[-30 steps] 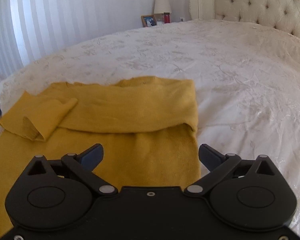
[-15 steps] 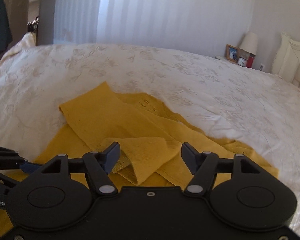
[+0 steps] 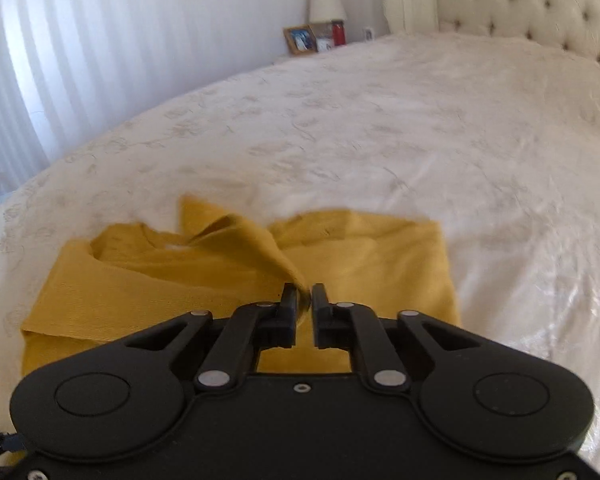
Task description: Fold small clothes
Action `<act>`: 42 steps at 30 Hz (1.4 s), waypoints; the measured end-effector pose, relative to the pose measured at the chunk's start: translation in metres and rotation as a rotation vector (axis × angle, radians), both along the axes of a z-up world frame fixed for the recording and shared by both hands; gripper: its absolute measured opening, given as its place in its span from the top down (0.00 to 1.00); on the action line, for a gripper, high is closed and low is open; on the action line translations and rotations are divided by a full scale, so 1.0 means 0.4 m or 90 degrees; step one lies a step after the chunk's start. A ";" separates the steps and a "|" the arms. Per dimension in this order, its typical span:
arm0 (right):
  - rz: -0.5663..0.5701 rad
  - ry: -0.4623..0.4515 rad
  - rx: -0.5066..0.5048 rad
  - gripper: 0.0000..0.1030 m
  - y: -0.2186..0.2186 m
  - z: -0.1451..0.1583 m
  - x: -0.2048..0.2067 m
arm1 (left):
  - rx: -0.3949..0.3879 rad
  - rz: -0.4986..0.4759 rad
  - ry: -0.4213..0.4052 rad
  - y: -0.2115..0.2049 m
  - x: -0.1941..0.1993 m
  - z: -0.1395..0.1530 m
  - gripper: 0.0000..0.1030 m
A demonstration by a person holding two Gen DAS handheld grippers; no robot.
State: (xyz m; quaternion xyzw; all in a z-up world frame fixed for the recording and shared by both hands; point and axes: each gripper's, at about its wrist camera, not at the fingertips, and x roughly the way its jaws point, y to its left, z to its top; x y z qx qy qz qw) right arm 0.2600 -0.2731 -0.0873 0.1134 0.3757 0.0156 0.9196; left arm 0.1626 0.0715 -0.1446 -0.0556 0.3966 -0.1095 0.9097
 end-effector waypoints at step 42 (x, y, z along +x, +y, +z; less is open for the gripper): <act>0.095 -0.093 -0.053 0.92 -0.026 -0.007 0.102 | 0.041 0.075 -0.132 0.084 0.204 -0.031 0.41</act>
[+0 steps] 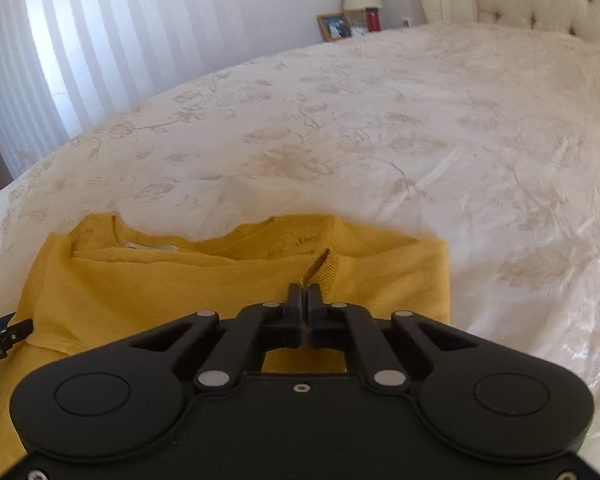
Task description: Fold small clothes
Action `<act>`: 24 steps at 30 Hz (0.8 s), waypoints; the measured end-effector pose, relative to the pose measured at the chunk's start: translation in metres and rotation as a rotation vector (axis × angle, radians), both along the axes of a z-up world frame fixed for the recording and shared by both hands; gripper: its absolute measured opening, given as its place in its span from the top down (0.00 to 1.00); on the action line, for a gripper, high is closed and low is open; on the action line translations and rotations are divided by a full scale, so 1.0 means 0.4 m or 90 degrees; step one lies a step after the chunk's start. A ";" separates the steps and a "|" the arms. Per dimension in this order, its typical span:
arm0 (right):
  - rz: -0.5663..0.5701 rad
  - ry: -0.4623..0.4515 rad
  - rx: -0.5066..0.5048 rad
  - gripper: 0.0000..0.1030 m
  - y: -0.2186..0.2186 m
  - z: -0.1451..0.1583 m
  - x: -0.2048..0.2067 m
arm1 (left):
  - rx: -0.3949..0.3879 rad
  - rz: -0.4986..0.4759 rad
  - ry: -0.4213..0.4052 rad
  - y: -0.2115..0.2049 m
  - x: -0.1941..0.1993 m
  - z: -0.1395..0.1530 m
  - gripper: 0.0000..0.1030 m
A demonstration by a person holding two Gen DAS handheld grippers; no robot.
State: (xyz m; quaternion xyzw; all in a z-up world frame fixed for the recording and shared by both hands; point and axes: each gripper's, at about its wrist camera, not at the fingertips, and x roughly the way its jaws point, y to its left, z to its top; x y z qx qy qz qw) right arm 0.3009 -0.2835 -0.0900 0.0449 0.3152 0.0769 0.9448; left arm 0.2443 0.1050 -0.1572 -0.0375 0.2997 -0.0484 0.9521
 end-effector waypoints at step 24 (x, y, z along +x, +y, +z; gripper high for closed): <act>-0.025 -0.001 -0.058 0.50 0.056 0.013 0.030 | 0.053 -0.081 0.035 -0.134 0.181 0.140 0.28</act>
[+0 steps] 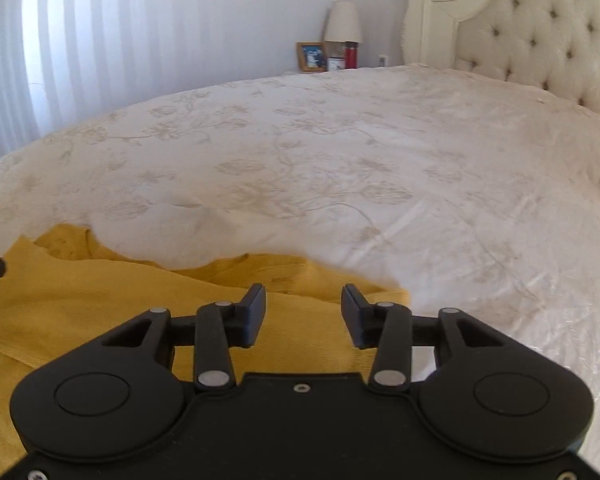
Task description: Fold small clothes
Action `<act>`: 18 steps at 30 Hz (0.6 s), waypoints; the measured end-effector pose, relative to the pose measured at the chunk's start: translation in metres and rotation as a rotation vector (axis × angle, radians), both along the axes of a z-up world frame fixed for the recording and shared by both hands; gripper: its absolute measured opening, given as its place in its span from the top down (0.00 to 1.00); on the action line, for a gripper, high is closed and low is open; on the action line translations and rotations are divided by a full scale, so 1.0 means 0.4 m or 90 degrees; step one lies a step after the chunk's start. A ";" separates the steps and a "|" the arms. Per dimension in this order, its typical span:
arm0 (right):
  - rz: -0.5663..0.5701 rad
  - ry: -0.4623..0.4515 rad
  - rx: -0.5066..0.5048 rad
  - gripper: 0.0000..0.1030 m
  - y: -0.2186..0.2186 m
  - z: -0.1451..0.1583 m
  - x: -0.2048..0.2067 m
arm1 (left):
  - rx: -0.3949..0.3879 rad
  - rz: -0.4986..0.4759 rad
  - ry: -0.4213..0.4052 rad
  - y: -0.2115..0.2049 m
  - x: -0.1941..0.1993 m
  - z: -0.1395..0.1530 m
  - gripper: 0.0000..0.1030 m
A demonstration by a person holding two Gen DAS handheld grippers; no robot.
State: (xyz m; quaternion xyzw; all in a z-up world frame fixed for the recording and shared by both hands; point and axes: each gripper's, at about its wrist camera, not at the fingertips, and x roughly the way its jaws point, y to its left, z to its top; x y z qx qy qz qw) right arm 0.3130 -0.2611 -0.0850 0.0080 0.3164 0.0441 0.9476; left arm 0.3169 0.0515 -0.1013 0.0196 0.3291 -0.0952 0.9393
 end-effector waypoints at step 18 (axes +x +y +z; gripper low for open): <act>-0.008 0.029 0.000 0.47 -0.005 -0.145 -0.039 | 0.007 0.012 0.031 0.020 0.020 0.005 0.26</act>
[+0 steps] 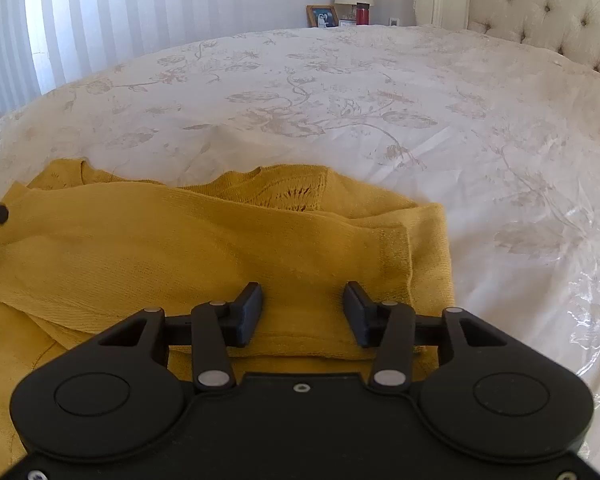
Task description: Fold small clothes
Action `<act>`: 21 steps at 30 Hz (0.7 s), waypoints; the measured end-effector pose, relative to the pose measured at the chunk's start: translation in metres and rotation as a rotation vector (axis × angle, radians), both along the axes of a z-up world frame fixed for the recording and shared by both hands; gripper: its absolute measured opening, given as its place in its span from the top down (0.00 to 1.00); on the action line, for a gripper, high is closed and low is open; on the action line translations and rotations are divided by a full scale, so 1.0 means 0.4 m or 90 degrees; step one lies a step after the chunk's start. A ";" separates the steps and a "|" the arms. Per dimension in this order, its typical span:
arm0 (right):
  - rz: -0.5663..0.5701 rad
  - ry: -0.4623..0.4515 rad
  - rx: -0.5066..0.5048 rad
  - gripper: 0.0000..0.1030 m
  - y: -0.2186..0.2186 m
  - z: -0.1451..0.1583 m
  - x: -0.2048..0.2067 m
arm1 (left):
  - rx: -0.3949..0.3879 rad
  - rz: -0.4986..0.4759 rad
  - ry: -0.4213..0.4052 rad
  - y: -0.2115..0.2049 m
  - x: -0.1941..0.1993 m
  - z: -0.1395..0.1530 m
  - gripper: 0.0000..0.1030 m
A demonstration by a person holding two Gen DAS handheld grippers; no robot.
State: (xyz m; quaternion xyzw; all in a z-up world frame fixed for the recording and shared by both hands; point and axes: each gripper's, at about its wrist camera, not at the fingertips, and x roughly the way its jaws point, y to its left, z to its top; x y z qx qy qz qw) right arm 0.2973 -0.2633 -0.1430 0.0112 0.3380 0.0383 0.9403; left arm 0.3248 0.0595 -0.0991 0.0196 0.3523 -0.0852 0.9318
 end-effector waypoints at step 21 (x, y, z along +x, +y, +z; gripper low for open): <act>-0.011 -0.077 -0.026 0.46 0.016 -0.037 -0.030 | 0.038 -0.005 0.051 -0.037 0.094 -0.096 0.17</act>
